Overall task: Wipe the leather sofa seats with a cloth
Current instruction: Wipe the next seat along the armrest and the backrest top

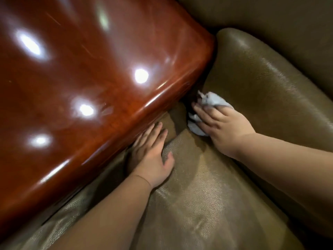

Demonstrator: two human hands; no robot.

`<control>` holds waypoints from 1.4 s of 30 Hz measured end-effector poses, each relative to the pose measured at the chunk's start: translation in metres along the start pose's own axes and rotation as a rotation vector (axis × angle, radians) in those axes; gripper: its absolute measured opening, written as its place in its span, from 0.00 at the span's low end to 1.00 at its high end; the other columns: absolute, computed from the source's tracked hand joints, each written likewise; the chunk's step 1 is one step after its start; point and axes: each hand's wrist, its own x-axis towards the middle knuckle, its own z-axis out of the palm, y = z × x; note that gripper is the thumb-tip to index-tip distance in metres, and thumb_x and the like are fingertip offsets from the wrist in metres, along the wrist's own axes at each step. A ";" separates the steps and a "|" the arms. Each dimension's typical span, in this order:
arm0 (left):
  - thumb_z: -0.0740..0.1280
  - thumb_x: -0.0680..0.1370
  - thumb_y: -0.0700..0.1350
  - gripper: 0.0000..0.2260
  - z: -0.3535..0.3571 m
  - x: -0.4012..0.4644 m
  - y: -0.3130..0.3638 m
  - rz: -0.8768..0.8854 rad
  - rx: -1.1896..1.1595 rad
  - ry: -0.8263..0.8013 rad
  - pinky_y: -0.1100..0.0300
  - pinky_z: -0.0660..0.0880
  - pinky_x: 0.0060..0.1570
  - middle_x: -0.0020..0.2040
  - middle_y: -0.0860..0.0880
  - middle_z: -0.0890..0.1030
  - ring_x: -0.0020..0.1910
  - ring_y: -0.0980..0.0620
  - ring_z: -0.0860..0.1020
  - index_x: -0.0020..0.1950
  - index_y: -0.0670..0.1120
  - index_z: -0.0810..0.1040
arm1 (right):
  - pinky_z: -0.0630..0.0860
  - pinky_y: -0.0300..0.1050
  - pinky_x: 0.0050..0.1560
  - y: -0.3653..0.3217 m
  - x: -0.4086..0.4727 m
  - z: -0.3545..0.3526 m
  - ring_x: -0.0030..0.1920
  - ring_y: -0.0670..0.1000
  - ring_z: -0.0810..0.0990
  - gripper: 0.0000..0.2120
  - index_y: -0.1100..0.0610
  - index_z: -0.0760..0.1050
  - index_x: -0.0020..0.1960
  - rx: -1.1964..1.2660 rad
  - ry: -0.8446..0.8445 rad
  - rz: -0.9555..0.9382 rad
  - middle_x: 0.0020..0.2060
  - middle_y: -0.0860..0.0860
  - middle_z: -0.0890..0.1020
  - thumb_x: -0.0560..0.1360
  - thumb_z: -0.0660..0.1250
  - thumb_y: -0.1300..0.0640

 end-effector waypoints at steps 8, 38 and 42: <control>0.66 0.74 0.56 0.31 0.007 -0.002 -0.002 0.013 0.025 0.015 0.48 0.58 0.81 0.82 0.51 0.66 0.82 0.50 0.63 0.76 0.48 0.76 | 0.66 0.62 0.69 0.053 -0.105 -0.016 0.80 0.64 0.62 0.28 0.59 0.69 0.78 0.308 0.184 0.209 0.82 0.59 0.59 0.79 0.54 0.56; 0.62 0.79 0.61 0.16 -0.197 -0.037 0.297 0.266 0.219 -0.564 0.61 0.75 0.64 0.60 0.61 0.83 0.61 0.58 0.81 0.66 0.65 0.78 | 0.66 0.46 0.74 0.026 -0.447 -0.144 0.74 0.56 0.72 0.23 0.51 0.75 0.73 1.200 0.099 1.257 0.75 0.53 0.72 0.78 0.68 0.57; 0.64 0.80 0.58 0.18 -0.275 0.013 0.420 0.495 0.247 -0.337 0.59 0.75 0.67 0.63 0.59 0.83 0.63 0.56 0.80 0.68 0.57 0.81 | 0.54 0.52 0.82 0.096 -0.508 -0.159 0.82 0.55 0.57 0.29 0.50 0.64 0.81 1.046 0.195 1.292 0.82 0.51 0.60 0.81 0.64 0.51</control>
